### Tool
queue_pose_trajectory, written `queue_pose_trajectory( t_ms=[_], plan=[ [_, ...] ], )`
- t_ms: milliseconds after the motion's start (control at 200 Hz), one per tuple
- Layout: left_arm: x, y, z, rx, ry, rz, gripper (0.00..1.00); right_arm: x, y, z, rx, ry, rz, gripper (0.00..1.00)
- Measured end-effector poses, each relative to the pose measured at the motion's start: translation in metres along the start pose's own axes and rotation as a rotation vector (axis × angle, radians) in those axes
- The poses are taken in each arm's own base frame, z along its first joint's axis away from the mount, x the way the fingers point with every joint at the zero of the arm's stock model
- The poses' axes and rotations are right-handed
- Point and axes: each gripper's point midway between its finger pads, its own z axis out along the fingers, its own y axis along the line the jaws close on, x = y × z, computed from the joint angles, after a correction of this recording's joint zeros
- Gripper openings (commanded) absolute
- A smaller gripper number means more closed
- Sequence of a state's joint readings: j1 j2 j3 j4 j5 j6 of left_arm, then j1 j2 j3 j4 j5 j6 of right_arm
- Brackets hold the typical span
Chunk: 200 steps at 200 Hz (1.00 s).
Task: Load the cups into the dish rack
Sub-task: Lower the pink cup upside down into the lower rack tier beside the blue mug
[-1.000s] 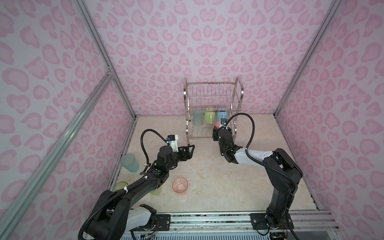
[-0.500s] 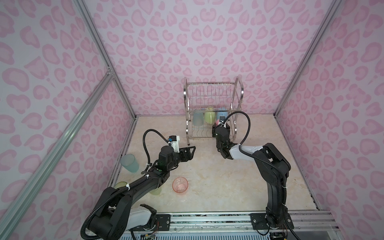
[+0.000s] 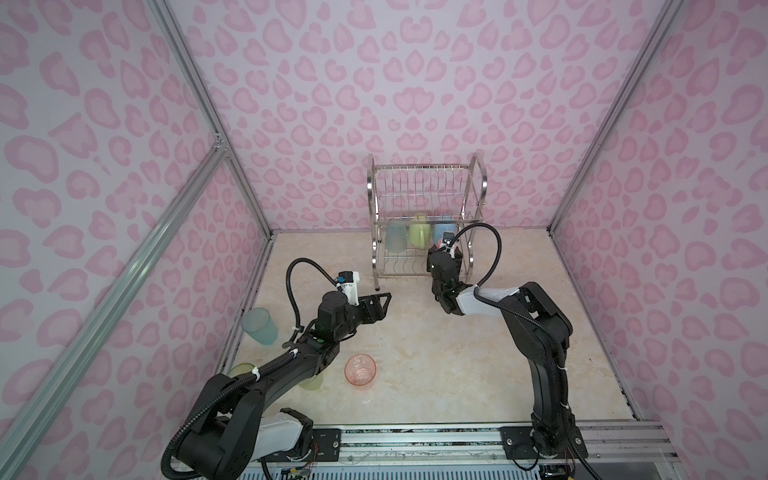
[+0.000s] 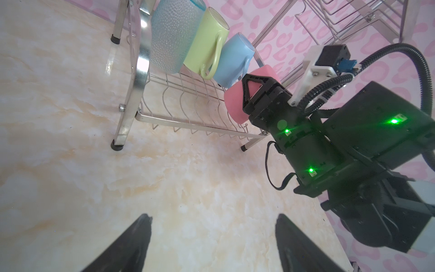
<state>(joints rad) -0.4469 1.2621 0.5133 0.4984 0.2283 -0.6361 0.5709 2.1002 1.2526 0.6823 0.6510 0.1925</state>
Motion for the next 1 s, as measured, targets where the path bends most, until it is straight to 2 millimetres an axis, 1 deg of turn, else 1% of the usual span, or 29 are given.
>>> queue_pose_trajectory(
  t_ms=[225, 345, 760, 865, 1000],
  plan=[
    [0.000, -0.001, 0.001, 0.003, 0.003, 0.000, 0.84, 0.015, -0.006, 0.006, 0.024, 0.022, -0.018, 0.57],
    [0.000, -0.001, 0.001, 0.003, 0.004, 0.000, 0.84, 0.015, -0.009, 0.008, 0.034, 0.024, -0.015, 0.58],
    [0.001, -0.003, 0.001, 0.008, 0.007, 0.002, 0.84, 0.015, -0.010, 0.009, 0.035, 0.028, -0.001, 0.85],
    [0.001, -0.003, 0.001, 0.008, 0.007, 0.002, 0.85, 0.016, -0.010, 0.008, 0.033, 0.032, 0.002, 0.90],
    [0.001, -0.004, 0.001, 0.009, 0.008, 0.003, 0.85, 0.011, -0.009, 0.006, 0.030, 0.026, 0.008, 0.94]
  ],
)
